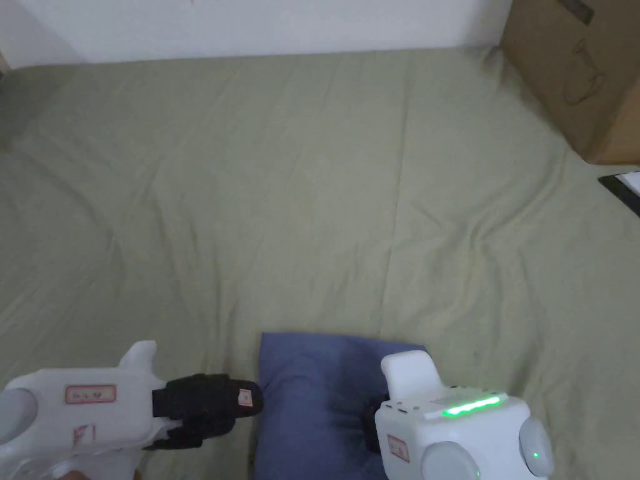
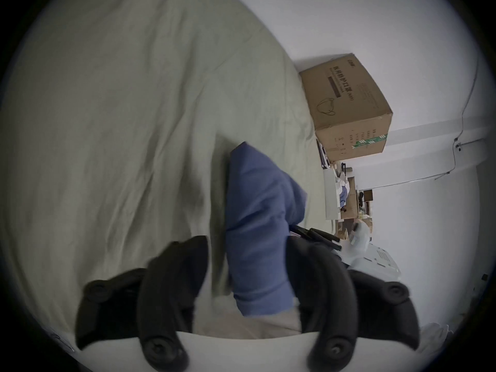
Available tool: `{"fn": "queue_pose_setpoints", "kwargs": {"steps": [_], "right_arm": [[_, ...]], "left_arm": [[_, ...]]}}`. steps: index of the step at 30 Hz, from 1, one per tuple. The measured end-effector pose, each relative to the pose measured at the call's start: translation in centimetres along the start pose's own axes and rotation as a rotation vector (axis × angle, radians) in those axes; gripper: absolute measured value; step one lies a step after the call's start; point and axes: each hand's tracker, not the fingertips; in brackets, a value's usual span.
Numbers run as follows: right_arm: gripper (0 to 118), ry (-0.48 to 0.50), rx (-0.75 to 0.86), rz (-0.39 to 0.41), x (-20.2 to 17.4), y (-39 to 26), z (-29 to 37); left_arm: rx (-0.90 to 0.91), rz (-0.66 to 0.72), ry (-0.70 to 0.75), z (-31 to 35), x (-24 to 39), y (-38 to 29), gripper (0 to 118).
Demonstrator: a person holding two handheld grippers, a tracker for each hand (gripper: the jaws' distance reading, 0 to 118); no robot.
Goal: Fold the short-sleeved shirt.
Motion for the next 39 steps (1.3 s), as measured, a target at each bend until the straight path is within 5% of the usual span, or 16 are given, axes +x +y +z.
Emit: {"fn": "queue_pose_setpoints", "kwargs": {"steps": [12, 13, 15, 18, 22, 30, 37, 39], "right_arm": [[0, 0.039, 0.000, -0.075, 1.2, 0.2, 0.3], [0, 0.038, 0.000, -0.077, 1.2, 0.2, 0.3], [0, 0.035, -0.004, -0.084, 1.3, 0.3, 0.3], [0, 0.049, -0.009, -0.122, 1.5, 0.7, 0.7], [0, -0.031, 0.172, -0.041, 0.3, 1.6, 4.1], [0, -0.082, 0.513, -0.057, -3.6, 3.7, 12.3], [0, -0.148, 0.639, -0.057, -6.8, 4.3, 14.7], [0, -0.200, 0.621, -0.005, -7.8, 4.9, 14.5]], "left_arm": [[-0.206, 0.106, -0.282, -8.5, -0.9, 3.5, 71], [-0.197, 0.104, -0.279, -8.5, -0.6, 3.3, 68], [-0.181, 0.043, -0.192, -8.8, -0.5, 2.6, 30], [-0.162, 0.159, -0.306, -8.3, -3.0, 2.9, 21], [-0.169, 0.134, -0.257, -7.9, -3.1, 3.4, 19], [-0.130, -0.009, -0.183, -2.9, -1.7, 6.0, 19], [-0.048, -0.052, 0.021, 7.9, -6.5, 9.5, 19], [-0.038, -0.093, 0.121, 11.6, -8.0, 11.2, 19]]}}
